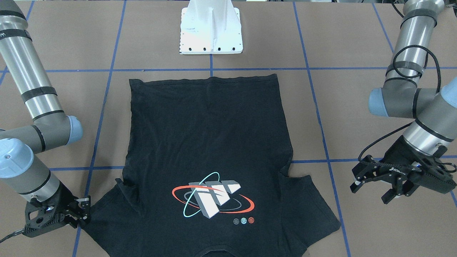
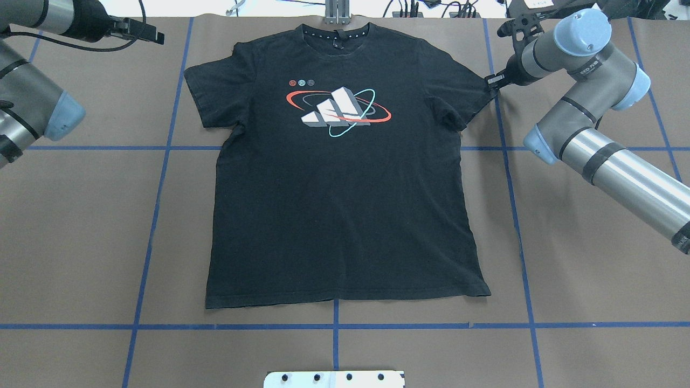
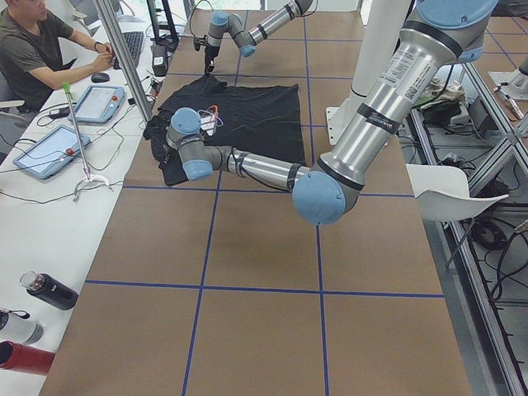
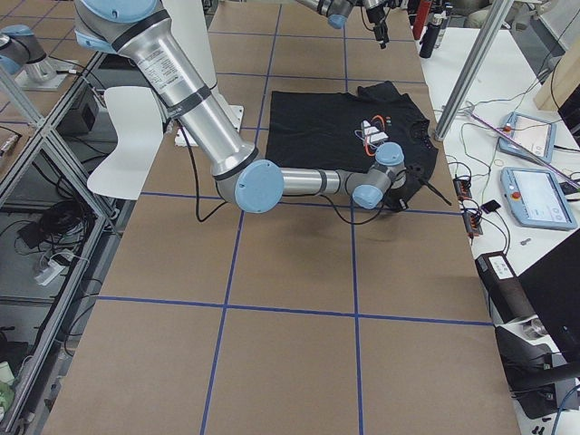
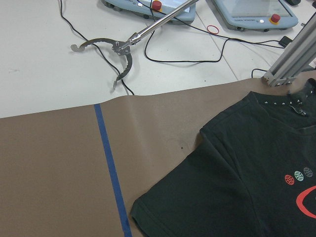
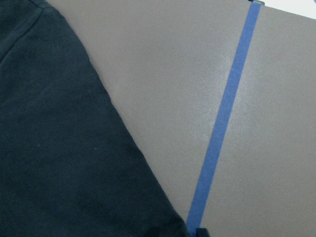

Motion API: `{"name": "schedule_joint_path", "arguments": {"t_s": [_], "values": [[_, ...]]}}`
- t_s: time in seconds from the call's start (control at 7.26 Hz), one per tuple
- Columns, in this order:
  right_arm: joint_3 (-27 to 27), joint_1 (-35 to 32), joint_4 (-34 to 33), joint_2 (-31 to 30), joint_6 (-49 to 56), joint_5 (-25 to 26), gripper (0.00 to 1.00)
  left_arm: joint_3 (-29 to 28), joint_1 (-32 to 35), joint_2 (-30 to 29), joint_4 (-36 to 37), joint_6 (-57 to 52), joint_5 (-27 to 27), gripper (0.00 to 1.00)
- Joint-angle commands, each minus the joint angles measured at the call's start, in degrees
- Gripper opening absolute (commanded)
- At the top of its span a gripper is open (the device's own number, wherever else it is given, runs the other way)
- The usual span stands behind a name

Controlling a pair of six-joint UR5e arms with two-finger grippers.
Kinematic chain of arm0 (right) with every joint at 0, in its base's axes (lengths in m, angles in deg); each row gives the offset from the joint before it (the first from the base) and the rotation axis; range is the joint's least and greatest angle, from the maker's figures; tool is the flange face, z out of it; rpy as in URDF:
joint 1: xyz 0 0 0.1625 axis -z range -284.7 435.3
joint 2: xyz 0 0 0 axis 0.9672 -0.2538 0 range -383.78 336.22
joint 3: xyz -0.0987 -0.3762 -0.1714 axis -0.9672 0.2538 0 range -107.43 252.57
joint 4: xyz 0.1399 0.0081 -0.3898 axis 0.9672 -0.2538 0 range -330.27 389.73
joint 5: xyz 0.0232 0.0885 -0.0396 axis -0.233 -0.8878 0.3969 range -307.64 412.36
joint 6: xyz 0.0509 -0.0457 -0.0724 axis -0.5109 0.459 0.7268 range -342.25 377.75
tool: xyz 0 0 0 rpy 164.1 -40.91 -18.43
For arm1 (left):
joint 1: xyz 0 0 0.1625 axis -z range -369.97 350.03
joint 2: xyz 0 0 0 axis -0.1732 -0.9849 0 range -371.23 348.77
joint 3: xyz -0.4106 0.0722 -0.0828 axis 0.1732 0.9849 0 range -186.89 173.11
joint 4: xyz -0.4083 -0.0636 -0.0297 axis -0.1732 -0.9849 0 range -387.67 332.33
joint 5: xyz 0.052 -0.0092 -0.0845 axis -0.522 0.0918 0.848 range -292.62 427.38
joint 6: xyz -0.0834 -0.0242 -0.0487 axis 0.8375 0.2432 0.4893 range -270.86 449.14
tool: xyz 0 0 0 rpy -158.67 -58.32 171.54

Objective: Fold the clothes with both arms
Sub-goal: 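Move the right gripper toward the sleeve nearest it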

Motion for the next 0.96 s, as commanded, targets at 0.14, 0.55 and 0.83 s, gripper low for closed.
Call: {"name": "schedule_joint_path", "arguments": {"t_s": [0.14,0.55,0.83], "values": [[-0.1,0.0,0.0,0.0,0.0,0.1,0.00,0.0,0.0,-0.1,0.0,0.2,0.0,0.99],[-3.2,-1.0,0.0,-0.1,-0.7,-3.1,0.00,0.0,0.0,-0.1,0.0,0.2,0.0,0.99],[-7.6,-1.7,-0.2,0.3,-3.5,-8.7,0.00,0.0,0.0,0.0,0.1,0.2,0.0,0.99]]}}
